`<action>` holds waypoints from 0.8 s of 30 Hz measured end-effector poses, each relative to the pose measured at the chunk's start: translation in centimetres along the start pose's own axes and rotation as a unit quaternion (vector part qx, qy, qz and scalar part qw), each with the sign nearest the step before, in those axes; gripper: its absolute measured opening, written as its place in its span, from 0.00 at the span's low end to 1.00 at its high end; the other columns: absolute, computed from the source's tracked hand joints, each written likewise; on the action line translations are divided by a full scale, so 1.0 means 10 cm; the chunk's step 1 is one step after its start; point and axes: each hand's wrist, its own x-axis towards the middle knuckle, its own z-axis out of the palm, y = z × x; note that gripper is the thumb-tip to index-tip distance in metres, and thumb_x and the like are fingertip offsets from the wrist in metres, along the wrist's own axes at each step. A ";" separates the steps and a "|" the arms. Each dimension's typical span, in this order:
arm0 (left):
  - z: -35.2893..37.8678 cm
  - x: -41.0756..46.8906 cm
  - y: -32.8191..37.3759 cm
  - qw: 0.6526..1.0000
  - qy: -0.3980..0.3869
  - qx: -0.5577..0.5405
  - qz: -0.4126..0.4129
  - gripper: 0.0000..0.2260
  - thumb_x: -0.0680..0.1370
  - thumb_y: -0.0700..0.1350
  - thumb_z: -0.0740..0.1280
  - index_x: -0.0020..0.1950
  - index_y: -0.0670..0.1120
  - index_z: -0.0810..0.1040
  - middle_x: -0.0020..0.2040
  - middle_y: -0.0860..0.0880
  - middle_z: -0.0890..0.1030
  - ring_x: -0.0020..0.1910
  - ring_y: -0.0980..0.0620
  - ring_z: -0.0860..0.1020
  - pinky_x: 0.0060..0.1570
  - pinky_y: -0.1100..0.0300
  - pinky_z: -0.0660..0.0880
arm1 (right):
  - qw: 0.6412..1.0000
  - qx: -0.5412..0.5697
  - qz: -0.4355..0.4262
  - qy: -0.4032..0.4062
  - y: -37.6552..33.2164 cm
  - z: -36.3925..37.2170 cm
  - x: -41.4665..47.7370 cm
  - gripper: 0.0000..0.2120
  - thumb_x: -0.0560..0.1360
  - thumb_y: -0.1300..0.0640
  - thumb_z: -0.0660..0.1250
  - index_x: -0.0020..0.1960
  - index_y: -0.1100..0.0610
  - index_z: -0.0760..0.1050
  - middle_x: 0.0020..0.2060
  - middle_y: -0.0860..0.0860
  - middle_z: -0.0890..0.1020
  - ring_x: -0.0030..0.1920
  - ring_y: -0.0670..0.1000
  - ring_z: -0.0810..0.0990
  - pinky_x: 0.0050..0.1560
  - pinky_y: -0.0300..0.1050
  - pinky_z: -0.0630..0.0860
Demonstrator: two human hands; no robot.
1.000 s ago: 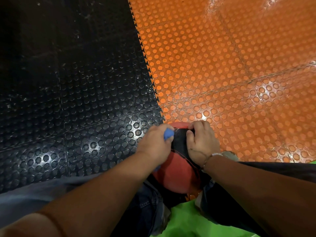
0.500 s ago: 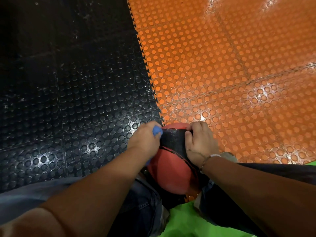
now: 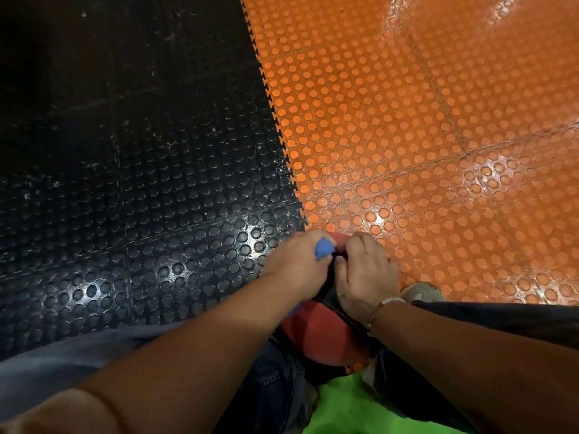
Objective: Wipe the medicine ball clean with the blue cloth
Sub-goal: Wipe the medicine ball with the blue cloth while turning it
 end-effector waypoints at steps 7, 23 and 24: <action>-0.12 0.13 -0.18 0.995 0.011 0.023 -0.099 0.06 0.79 0.48 0.63 0.55 0.56 0.75 0.57 0.49 0.78 0.55 0.46 0.76 0.56 0.54 0.73 | 0.999 0.016 -0.040 -0.013 -0.04 -0.02 0.03 0.25 0.65 0.46 0.45 0.51 0.57 0.72 0.51 0.53 0.74 0.52 0.57 0.74 0.54 0.57 0.71; -0.02 0.03 -0.05 1.000 0.020 -0.006 -0.022 0.08 0.78 0.48 0.65 0.57 0.55 0.75 0.55 0.49 0.77 0.54 0.46 0.75 0.53 0.57 0.72 | 0.992 0.095 -0.072 0.032 0.04 -0.04 0.05 0.14 0.68 0.55 0.53 0.49 0.62 0.67 0.42 0.51 0.67 0.38 0.55 0.70 0.44 0.49 0.69; -0.03 0.05 -0.07 0.999 0.029 -0.001 -0.031 0.08 0.78 0.48 0.64 0.57 0.55 0.75 0.55 0.49 0.77 0.54 0.46 0.75 0.53 0.57 0.71 | 0.992 0.095 -0.076 0.031 0.05 -0.04 0.05 0.13 0.68 0.56 0.55 0.49 0.62 0.67 0.42 0.51 0.66 0.38 0.55 0.70 0.44 0.50 0.69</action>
